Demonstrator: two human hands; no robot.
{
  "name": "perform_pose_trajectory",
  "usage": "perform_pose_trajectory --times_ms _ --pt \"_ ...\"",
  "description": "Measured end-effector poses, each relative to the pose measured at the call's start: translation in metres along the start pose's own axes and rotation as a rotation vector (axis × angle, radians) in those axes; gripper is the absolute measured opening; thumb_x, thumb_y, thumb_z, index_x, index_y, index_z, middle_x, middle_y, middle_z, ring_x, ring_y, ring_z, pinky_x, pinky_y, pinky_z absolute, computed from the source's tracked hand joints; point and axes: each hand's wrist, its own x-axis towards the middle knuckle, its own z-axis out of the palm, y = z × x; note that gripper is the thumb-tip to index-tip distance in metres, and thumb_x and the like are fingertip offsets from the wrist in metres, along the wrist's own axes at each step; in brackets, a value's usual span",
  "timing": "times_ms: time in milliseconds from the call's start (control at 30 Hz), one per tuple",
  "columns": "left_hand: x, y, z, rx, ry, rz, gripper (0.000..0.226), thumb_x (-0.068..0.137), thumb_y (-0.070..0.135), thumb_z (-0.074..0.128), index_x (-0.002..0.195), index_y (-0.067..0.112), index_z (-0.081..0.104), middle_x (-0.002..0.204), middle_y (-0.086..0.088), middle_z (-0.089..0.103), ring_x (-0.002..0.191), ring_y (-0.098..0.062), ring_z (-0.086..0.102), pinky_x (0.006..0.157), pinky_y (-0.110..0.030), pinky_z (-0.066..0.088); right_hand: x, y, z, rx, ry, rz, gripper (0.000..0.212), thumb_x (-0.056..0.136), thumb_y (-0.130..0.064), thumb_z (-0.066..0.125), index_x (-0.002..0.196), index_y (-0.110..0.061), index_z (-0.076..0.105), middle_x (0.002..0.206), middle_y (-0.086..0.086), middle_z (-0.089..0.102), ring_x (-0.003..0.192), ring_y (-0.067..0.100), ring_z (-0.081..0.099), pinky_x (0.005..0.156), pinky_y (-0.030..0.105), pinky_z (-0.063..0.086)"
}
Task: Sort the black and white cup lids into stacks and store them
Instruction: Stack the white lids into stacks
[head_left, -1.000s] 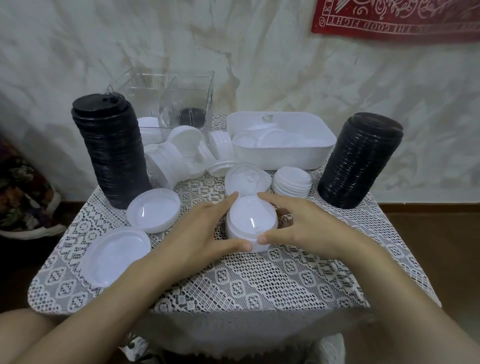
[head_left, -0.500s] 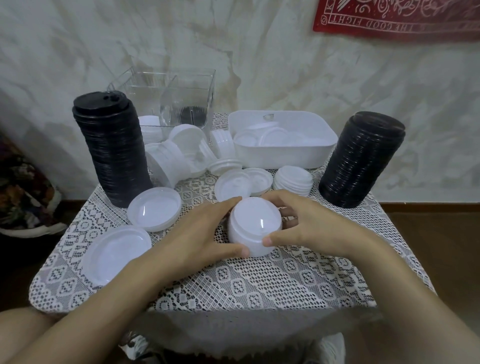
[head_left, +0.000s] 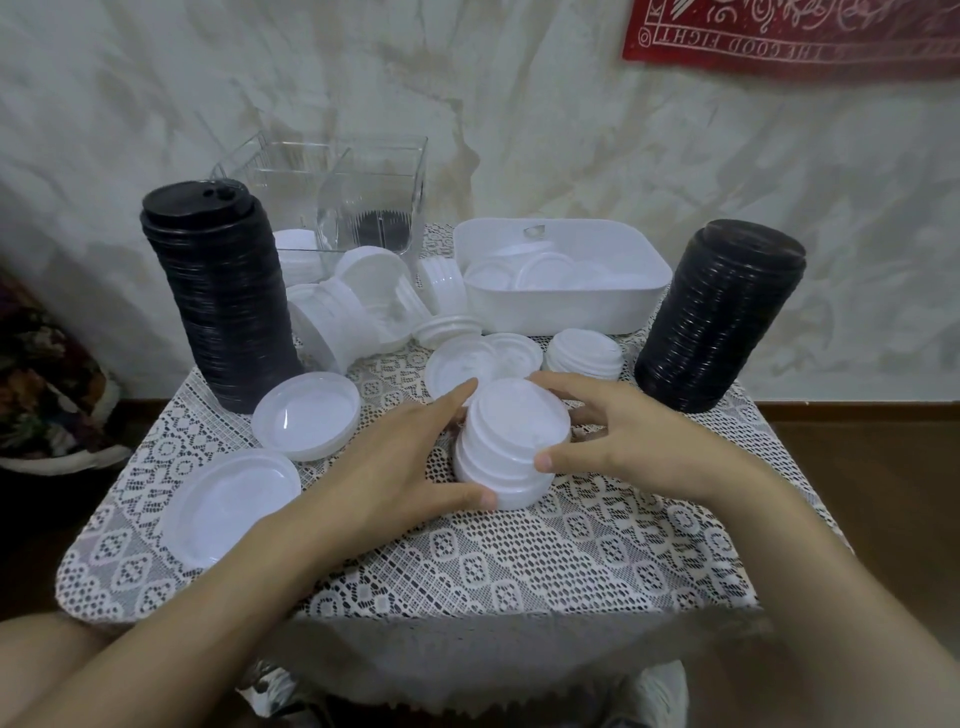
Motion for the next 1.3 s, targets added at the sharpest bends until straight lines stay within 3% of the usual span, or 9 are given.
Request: perform_pose_trajectory --times_ms 267,367,467,600,733,867,1033,1200,1300 --pt "0.000 -0.002 0.001 -0.001 -0.010 -0.006 0.110 0.076 0.071 0.073 0.160 0.050 0.006 0.158 0.006 0.041 0.141 -0.006 0.032 0.099 -0.023 0.028 -0.002 -0.004 0.004 0.069 -0.071 -0.081 0.072 0.082 -0.009 0.085 0.143 -0.037 0.058 0.133 -0.028 0.064 0.125 -0.007 0.058 0.109 0.022 0.047" --pt "0.000 -0.001 0.000 -0.026 -0.018 0.000 0.110 0.074 0.072 0.074 0.160 0.049 0.008 0.158 0.009 0.040 0.141 -0.005 0.031 0.101 -0.023 0.028 -0.002 -0.003 0.005 -0.013 -0.057 -0.087 0.075 0.081 -0.014 0.086 0.143 -0.043 0.056 0.133 -0.032 0.062 0.124 -0.010 0.056 0.105 0.017 0.046" --pt "0.002 -0.005 0.001 -0.088 0.014 0.038 0.111 0.072 0.084 0.068 0.161 0.048 0.013 0.160 0.012 0.041 0.145 -0.007 0.037 0.113 -0.033 0.036 0.000 -0.002 0.005 0.036 -0.017 -0.069 0.079 0.079 -0.019 0.089 0.148 -0.036 0.053 0.137 -0.025 0.062 0.129 -0.004 0.055 0.108 0.027 0.050" --pt "0.003 -0.011 0.003 -0.135 0.015 0.067 0.104 0.076 0.080 0.068 0.161 0.047 0.018 0.156 0.021 0.046 0.142 -0.004 0.043 0.116 -0.044 0.040 -0.002 -0.002 -0.007 0.065 0.041 -0.034 0.082 0.079 -0.033 0.089 0.151 -0.032 0.050 0.141 -0.022 0.060 0.129 -0.003 0.057 0.109 0.029 0.049" --pt "0.001 -0.009 0.003 -0.102 0.052 0.073 0.103 0.073 0.085 0.063 0.160 0.049 0.020 0.152 0.033 0.039 0.139 0.005 0.037 0.115 -0.028 0.034 -0.006 -0.003 -0.014 0.082 0.087 -0.029 0.070 0.085 -0.034 0.083 0.148 -0.034 0.052 0.137 -0.018 0.063 0.119 -0.002 0.063 0.105 0.026 0.050" --pt "-0.002 0.004 -0.002 -0.111 0.085 0.154 0.065 0.082 0.073 0.064 0.142 0.059 0.043 0.122 0.052 0.045 0.116 0.028 0.041 0.092 0.001 0.030 -0.008 -0.003 -0.011 0.047 0.000 -0.026 0.065 0.085 -0.027 0.084 0.141 -0.045 0.057 0.134 -0.025 0.061 0.122 -0.004 0.059 0.101 0.026 0.053" --pt "-0.002 0.005 -0.001 -0.096 0.073 0.161 0.072 0.085 0.071 0.062 0.151 0.051 0.041 0.138 0.029 0.059 0.121 0.011 0.048 0.097 -0.007 0.032 -0.006 -0.004 -0.004 0.020 -0.079 -0.018 0.062 0.085 -0.018 0.083 0.135 -0.046 0.060 0.120 -0.024 0.063 0.107 -0.008 0.064 0.096 0.017 0.053" --pt "-0.001 0.003 0.003 -0.096 0.095 0.141 0.071 0.084 0.069 0.068 0.148 0.050 0.044 0.136 0.030 0.058 0.122 0.001 0.051 0.099 -0.022 0.040 -0.006 -0.007 0.002 -0.023 -0.037 -0.035 0.063 0.082 -0.023 0.086 0.135 -0.044 0.060 0.122 -0.025 0.060 0.105 -0.013 0.060 0.091 0.013 0.052" --pt "0.001 0.000 0.008 -0.083 0.114 0.118 0.084 0.075 0.070 0.075 0.149 0.045 0.044 0.133 0.028 0.057 0.123 -0.002 0.052 0.100 -0.022 0.041 -0.002 -0.007 0.009 -0.119 -0.012 -0.068 0.076 0.076 -0.037 0.089 0.142 -0.046 0.053 0.131 -0.021 0.053 0.116 -0.004 0.056 0.103 0.029 0.052"
